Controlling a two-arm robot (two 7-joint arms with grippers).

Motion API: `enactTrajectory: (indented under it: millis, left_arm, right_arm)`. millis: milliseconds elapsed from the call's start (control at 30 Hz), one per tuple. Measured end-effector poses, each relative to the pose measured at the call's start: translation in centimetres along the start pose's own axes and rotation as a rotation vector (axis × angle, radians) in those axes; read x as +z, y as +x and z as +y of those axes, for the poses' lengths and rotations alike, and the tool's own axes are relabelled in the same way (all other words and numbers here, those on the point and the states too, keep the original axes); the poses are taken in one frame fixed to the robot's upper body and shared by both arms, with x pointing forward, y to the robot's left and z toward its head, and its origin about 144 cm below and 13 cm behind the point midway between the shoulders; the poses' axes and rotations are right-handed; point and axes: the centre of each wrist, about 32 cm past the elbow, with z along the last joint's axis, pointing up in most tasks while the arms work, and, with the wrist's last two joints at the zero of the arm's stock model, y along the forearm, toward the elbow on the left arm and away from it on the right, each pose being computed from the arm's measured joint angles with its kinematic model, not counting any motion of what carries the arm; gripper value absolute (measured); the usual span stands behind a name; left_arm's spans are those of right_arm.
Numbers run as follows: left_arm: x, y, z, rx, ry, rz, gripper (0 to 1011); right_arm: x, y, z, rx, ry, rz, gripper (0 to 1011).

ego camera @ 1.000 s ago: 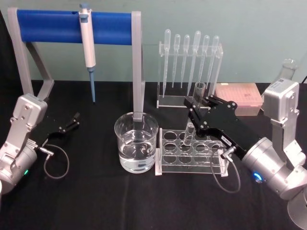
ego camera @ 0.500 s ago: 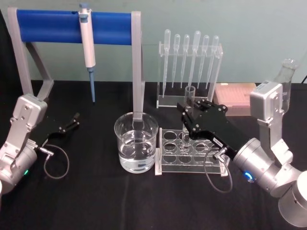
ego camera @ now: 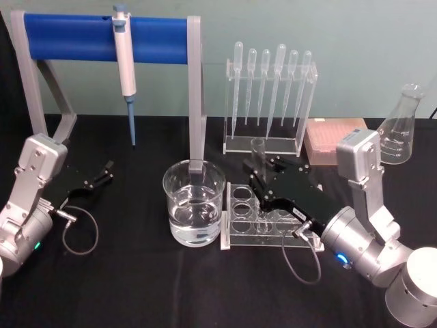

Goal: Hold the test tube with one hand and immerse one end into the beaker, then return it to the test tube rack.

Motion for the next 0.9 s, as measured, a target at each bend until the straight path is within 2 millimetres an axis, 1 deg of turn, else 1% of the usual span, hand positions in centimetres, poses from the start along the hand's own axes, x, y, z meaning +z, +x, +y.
enactTrajectory:
  millis: [200,300,433,467,500,567,600,733,767,800,833,900]
  left_arm:
    - [0.0,0.0,0.0,0.0,0.0,0.0,1000]
    - [0.0,0.0,0.0,0.0,0.0,0.0,1000]
    - [0.0,0.0,0.0,0.0,0.0,0.0,1000]
    - [0.0,0.0,0.0,0.0,0.0,0.0,1000]
    - [0.0,0.0,0.0,0.0,0.0,0.0,1000]
    - [0.0,0.0,0.0,0.0,0.0,0.0,1000]
    - [0.0,0.0,0.0,0.0,0.0,0.0,1000]
    - [0.0,0.0,0.0,0.0,0.0,0.0,1000]
    - [0.0,0.0,0.0,0.0,0.0,0.0,1000]
    - [0.0,0.0,0.0,0.0,0.0,0.0,1000]
    - [0.0,0.0,0.0,0.0,0.0,0.0,1000]
    - [0.0,0.0,0.0,0.0,0.0,0.0,1000]
  right_arm:
    - [-0.3,0.0,0.2,0.01,-0.02,-0.009,225]
    - [-0.2,0.1,0.4,0.016,-0.035,-0.016,248]
    - [-0.1,0.1,0.4,0.019,-0.061,-0.021,362]
    - [-0.1,0.1,0.4,0.02,-0.065,-0.022,420]
    - [0.0,0.1,0.4,0.021,-0.068,-0.023,456]
    - [0.1,0.0,0.2,0.021,-0.075,-0.023,501]
    - [0.2,-0.1,0.1,0.02,-0.077,-0.023,541]
    - [0.5,-0.7,-1.2,0.002,-0.088,-0.02,659]
    - [0.5,-1.2,-2.0,-0.011,-0.095,-0.018,704]
    - [0.6,-1.3,-2.4,-0.02,-0.096,-0.018,715]
    - [0.7,-1.7,-3.3,-0.034,-0.102,-0.018,772]
    - [0.9,-2.1,-4.2,-0.05,-0.106,-0.02,814]
